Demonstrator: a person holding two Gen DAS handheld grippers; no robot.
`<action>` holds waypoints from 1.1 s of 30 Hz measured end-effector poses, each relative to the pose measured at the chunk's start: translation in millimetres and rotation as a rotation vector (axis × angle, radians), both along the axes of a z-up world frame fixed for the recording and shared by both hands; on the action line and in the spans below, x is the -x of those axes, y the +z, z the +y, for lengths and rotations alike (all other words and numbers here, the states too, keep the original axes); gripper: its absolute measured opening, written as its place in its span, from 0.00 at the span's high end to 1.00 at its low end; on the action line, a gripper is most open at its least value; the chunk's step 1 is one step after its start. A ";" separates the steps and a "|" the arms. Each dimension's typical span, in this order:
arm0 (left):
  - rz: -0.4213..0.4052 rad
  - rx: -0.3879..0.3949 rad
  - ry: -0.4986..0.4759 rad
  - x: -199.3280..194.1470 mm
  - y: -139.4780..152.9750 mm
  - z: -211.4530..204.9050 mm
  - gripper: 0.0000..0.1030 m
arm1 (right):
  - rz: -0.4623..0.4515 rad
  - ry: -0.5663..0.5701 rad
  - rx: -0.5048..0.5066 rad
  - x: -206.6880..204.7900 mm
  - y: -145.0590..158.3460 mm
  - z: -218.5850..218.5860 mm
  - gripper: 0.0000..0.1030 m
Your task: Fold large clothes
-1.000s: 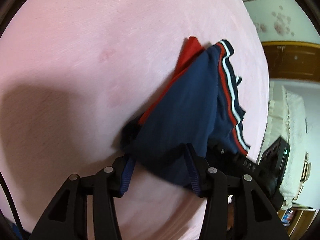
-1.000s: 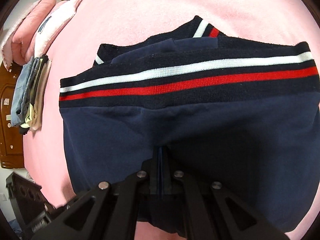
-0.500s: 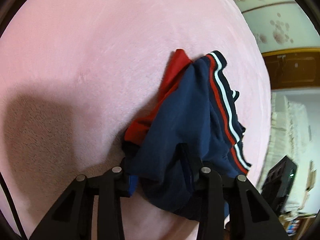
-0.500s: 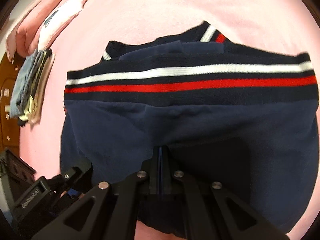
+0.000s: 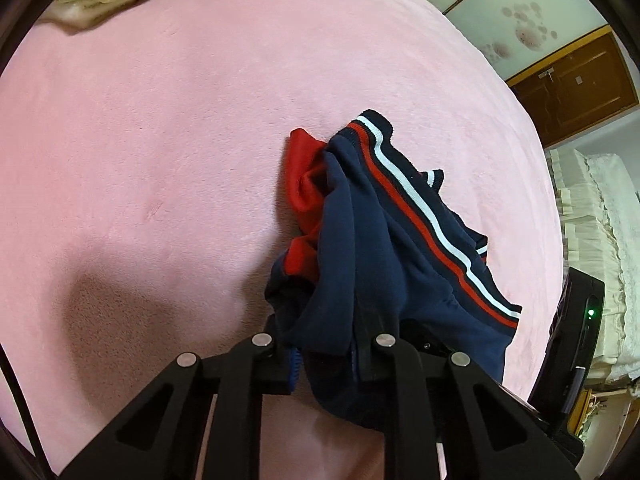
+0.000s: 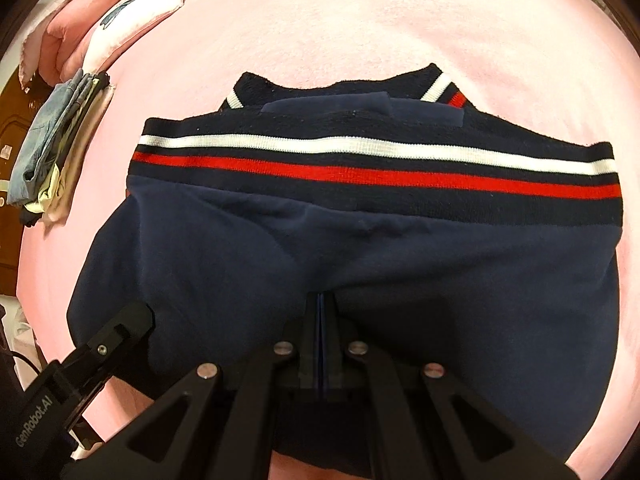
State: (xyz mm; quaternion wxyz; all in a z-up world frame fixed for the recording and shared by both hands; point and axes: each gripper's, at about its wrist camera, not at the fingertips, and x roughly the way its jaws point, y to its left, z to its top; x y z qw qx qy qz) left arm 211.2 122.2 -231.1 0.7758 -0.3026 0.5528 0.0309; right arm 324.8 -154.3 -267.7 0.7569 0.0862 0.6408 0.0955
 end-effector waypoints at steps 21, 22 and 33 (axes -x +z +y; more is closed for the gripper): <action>-0.218 -0.051 -0.376 10.0 66.9 -38.1 0.92 | -0.122 -0.208 -0.270 35.9 -5.4 -52.4 1.00; -0.236 -0.080 -0.426 11.6 73.8 -47.8 0.92 | -0.122 -0.220 -0.297 38.0 -6.4 -57.0 1.00; -0.273 -0.102 -0.442 10.9 95.1 -83.7 0.93 | -0.091 -0.228 -0.326 55.1 6.3 -108.5 1.00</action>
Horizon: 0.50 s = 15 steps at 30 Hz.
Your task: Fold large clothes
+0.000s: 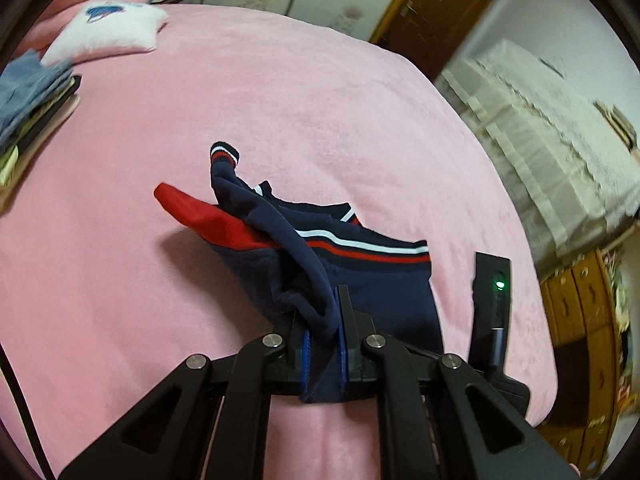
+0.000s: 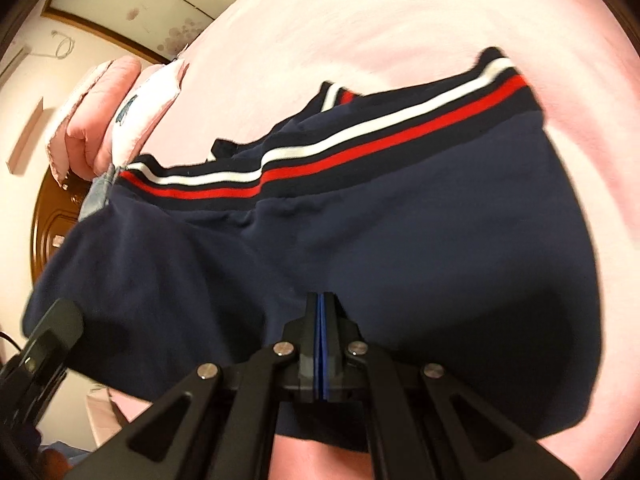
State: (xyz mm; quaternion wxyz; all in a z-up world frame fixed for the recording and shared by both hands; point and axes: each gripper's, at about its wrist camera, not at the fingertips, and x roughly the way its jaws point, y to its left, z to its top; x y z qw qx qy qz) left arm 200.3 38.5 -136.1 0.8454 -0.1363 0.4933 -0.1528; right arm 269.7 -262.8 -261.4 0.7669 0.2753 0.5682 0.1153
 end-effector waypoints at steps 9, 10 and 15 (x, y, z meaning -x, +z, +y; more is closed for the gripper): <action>-0.016 -0.033 -0.081 18.7 -2.8 -59.6 0.93 | -0.013 0.044 -0.024 -20.4 23.2 -58.2 0.99; -0.003 -0.038 -0.110 21.4 -6.8 -70.7 0.93 | -0.020 0.046 -0.035 -20.1 25.4 -67.4 0.99; 0.048 -0.051 -0.170 31.0 -22.8 -106.0 0.93 | -0.049 0.062 -0.122 -41.4 46.2 -94.6 0.98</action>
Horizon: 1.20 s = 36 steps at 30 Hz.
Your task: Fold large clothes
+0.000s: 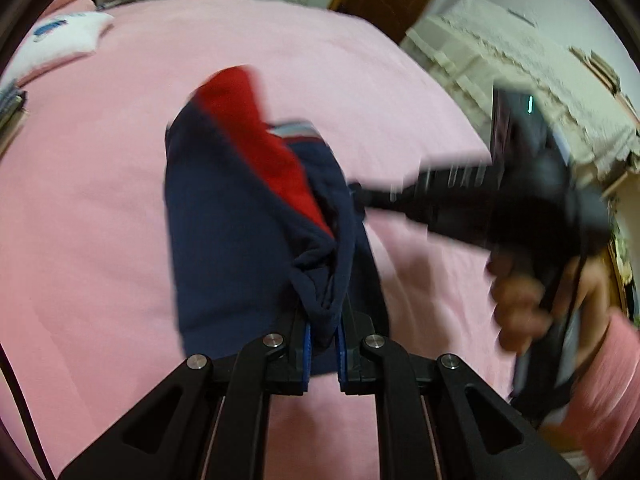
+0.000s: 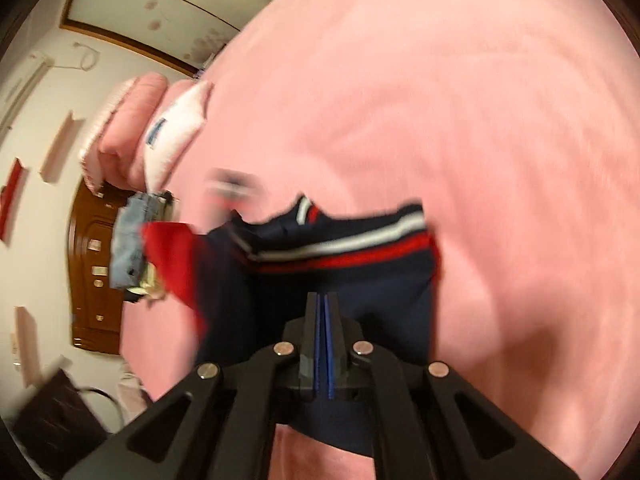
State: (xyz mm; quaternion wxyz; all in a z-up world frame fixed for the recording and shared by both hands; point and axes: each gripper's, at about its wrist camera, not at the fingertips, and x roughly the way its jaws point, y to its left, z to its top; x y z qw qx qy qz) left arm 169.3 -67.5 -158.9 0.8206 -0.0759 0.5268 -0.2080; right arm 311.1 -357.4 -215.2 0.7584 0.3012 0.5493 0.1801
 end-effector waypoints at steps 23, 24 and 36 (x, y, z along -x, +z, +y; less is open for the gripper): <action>0.082 -0.114 -0.067 5.7 -34.0 -57.9 0.93 | 0.071 0.100 -0.088 -25.9 -24.4 8.9 0.96; 0.093 -0.104 -0.064 4.8 -35.1 -57.2 0.93 | 0.044 0.097 -0.084 -22.9 -21.8 7.6 0.96; 0.207 -0.183 -0.077 -10.4 -26.7 -67.0 0.67 | 0.170 -0.107 -0.089 -0.5 -59.9 -29.7 0.95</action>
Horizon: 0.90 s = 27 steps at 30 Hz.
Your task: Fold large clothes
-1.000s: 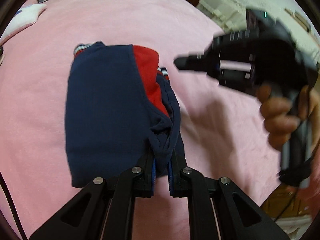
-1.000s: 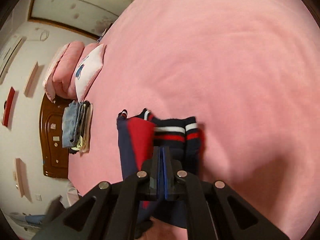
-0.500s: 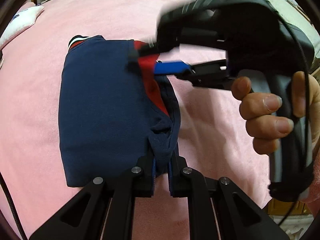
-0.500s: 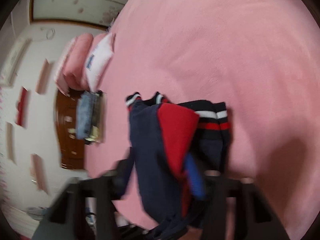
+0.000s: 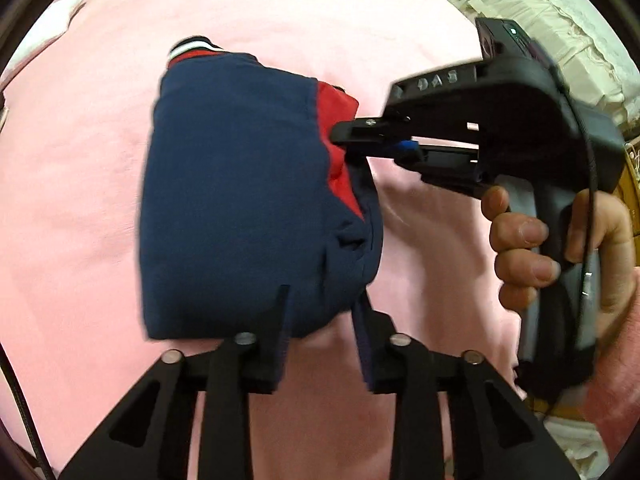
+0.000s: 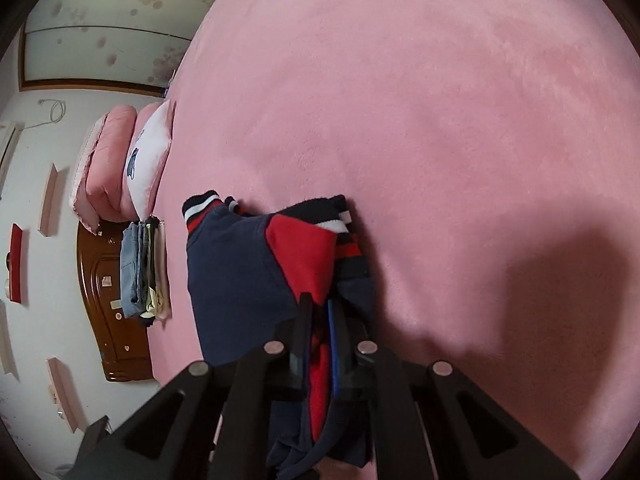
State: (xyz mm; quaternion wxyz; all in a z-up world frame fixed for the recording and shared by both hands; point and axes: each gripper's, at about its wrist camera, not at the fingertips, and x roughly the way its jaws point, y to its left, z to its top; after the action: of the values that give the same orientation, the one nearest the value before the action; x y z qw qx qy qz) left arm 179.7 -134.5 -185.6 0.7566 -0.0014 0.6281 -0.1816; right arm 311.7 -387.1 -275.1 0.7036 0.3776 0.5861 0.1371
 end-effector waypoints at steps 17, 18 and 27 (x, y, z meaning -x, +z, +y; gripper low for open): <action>-0.061 0.055 0.255 -145.9 7.9 73.2 0.81 | -0.241 0.276 0.093 -36.6 40.9 71.2 0.91; -0.035 0.074 0.257 -154.1 -4.4 71.9 0.86 | -0.206 0.279 0.128 -39.8 30.4 74.1 0.92; 0.032 0.145 0.303 -191.0 -60.7 70.6 0.87 | -0.177 0.167 0.213 -38.0 -2.8 38.3 1.00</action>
State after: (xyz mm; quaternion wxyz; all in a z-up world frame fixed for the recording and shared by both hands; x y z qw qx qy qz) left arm 370.7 -63.9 -246.3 0.7630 -0.1537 0.6181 -0.1102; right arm 349.7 -348.8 -277.9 0.7749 0.2371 0.5623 0.1648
